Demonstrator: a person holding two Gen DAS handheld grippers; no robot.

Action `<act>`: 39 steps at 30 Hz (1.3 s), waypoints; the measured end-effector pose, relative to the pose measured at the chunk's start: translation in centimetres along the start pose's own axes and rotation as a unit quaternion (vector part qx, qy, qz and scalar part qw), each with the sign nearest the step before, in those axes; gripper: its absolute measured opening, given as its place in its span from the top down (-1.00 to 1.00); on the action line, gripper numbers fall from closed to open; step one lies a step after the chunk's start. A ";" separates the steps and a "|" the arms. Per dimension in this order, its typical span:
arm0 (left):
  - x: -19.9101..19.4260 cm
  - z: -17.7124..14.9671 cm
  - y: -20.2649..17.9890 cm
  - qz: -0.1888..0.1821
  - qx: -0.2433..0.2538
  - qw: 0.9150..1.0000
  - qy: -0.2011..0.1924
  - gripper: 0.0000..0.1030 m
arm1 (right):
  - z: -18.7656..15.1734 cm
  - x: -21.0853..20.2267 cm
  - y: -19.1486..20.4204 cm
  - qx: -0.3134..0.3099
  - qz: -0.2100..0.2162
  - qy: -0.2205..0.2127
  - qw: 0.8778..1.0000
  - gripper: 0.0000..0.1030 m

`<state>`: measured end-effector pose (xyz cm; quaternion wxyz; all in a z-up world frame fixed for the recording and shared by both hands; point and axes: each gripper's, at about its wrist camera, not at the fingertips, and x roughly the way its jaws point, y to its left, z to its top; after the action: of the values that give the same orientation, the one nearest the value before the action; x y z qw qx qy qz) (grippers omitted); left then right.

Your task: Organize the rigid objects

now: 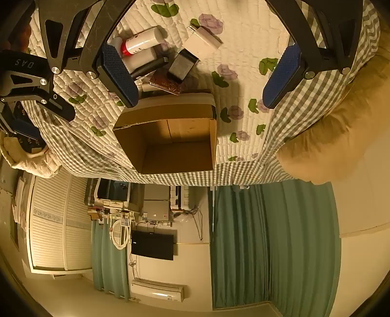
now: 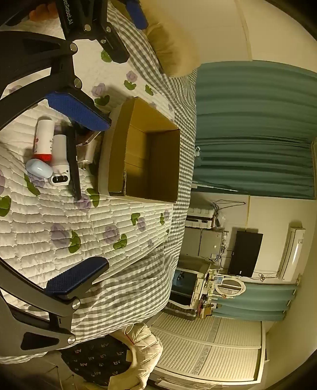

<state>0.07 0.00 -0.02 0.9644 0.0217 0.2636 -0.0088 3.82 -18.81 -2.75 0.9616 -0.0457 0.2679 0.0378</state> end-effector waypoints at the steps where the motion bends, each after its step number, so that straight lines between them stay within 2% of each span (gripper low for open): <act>1: 0.1 0.0 0.0 -0.003 0.000 1.000 0.002 -1.00 | 0.0 0.0 0.0 -0.001 -0.001 -0.001 1.000 -1.00; 39: 0.0 -0.3 0.7 0.000 -0.022 1.000 0.001 -1.00 | -0.4 0.3 0.3 0.001 0.004 0.012 1.000 -1.00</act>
<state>-0.09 0.70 -0.20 0.9643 0.0003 0.2647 -0.0030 3.84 -18.55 -3.30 0.9583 -0.0442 0.2793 0.0404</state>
